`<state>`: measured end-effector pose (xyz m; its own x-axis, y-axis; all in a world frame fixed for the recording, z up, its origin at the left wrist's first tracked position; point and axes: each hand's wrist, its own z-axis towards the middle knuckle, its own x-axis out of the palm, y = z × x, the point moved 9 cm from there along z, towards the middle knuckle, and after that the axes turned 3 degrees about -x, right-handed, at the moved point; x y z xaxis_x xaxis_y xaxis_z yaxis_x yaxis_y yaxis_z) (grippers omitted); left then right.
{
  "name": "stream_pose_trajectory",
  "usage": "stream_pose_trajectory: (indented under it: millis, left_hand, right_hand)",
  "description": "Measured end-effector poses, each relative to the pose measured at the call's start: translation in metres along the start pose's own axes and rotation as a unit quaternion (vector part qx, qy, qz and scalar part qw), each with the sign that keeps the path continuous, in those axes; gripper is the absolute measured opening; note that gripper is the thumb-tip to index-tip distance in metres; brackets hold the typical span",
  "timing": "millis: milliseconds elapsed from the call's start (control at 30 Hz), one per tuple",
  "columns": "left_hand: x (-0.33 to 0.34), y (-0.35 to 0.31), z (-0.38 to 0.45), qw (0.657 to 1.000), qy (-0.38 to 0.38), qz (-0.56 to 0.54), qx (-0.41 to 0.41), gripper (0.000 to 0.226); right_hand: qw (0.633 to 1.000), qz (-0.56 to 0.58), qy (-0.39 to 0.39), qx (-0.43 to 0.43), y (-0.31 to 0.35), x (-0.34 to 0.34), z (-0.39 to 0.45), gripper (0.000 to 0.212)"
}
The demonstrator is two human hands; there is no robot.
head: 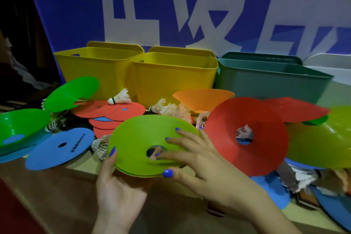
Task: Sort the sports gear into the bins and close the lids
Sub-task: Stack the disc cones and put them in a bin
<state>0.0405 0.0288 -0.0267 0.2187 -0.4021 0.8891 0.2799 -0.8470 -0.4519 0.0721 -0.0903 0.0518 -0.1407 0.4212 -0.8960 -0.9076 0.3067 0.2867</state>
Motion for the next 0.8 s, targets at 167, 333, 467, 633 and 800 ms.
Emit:
stream_pose_trajectory:
  millis: [167, 333, 467, 633, 800]
  left_hand:
    - [0.014, 0.010, -0.009, 1.000, -0.002, 0.010, -0.028, 0.045]
    - [0.008, 0.016, -0.009, 0.993, -0.022, 0.104, -0.052, 0.041]
    - [-0.017, -0.004, -0.005, 0.961, -0.083, 0.263, 0.006, 0.017]
    - [-0.032, -0.025, -0.007, 0.944, -0.099, 0.312, 0.034, 0.016]
    - [-0.039, -0.026, -0.004, 0.970, -0.090, 0.223, 0.022, 0.018]
  right_hand:
    - [0.939, 0.223, -0.219, 0.146, -0.049, -0.031, -0.021, 0.054]
    - [0.764, 0.520, -0.123, 0.362, -0.086, 0.027, -0.034, 0.027]
    - [0.746, 0.530, -0.154, 0.372, -0.094, 0.030, -0.031, 0.027]
    - [0.758, 0.520, -0.125, 0.373, -0.098, 0.035, -0.013, 0.022]
    - [0.784, 0.490, -0.108, 0.365, -0.099, 0.023, 0.007, 0.020]
